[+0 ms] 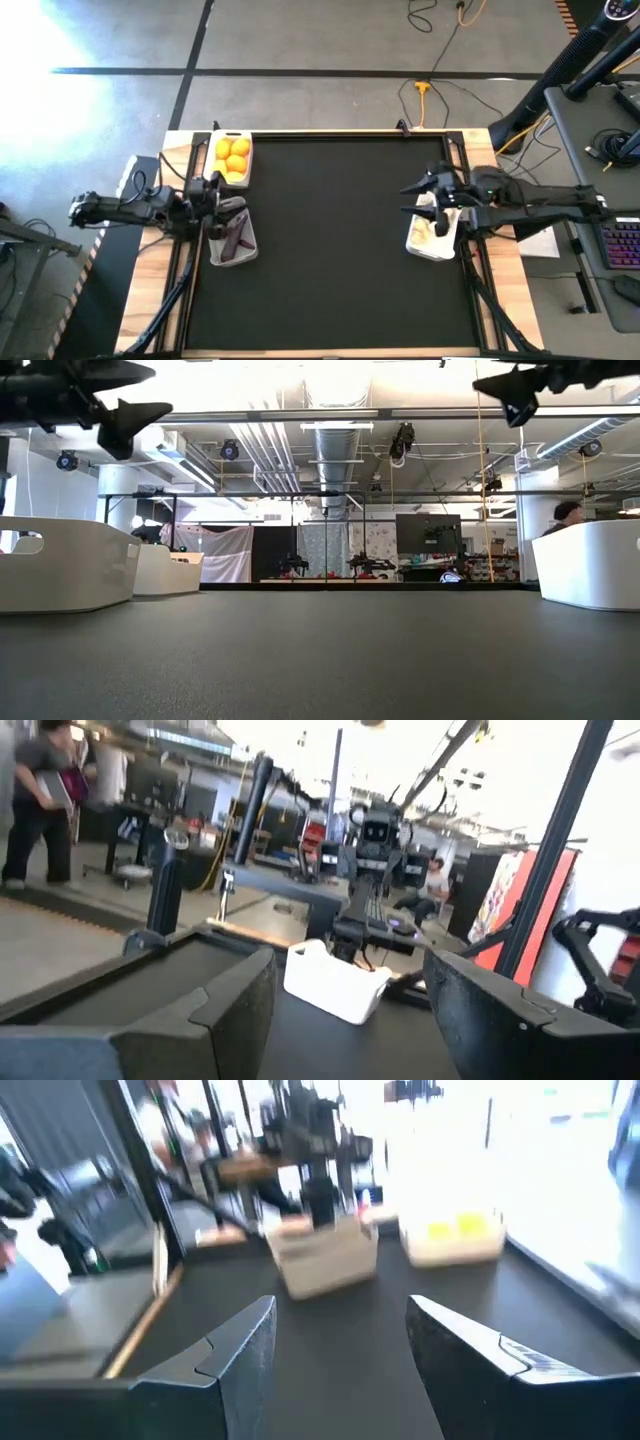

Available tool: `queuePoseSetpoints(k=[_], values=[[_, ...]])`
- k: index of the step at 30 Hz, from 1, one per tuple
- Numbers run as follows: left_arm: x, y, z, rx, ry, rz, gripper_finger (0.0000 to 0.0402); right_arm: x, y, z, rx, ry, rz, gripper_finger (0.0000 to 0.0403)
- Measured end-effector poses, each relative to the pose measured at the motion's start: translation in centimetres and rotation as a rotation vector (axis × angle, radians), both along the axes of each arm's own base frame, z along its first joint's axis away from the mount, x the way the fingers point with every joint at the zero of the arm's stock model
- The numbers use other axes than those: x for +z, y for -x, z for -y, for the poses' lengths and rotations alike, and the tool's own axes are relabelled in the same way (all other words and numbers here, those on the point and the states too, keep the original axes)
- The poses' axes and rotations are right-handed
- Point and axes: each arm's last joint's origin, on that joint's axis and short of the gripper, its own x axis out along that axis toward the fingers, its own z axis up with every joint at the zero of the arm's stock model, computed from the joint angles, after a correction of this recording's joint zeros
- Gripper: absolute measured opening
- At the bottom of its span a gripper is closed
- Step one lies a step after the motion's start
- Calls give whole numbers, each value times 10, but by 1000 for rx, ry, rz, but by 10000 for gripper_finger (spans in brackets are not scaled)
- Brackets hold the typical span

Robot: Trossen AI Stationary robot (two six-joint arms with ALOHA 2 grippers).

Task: Sort produce into baskets
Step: Return to Home Position

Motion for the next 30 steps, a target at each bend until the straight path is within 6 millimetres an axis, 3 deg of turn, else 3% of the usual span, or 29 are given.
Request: queuePoseSetpoints(k=[4, 13, 21, 30], values=[[-10, 10, -1, 10, -6, 74, 235, -8, 25, -1, -2, 34, 207, 217], [-31, 8, -3, 68, 33, 98, 235, -51, 49, -2, -25, -17, 455, 217], [-33, 8, -4, 61, 59, 87, 235, -78, 40, -2, -5, -32, 608, 217], [-37, 7, -3, 36, 90, 55, 235, -83, 38, -4, 44, -18, 566, 216]])
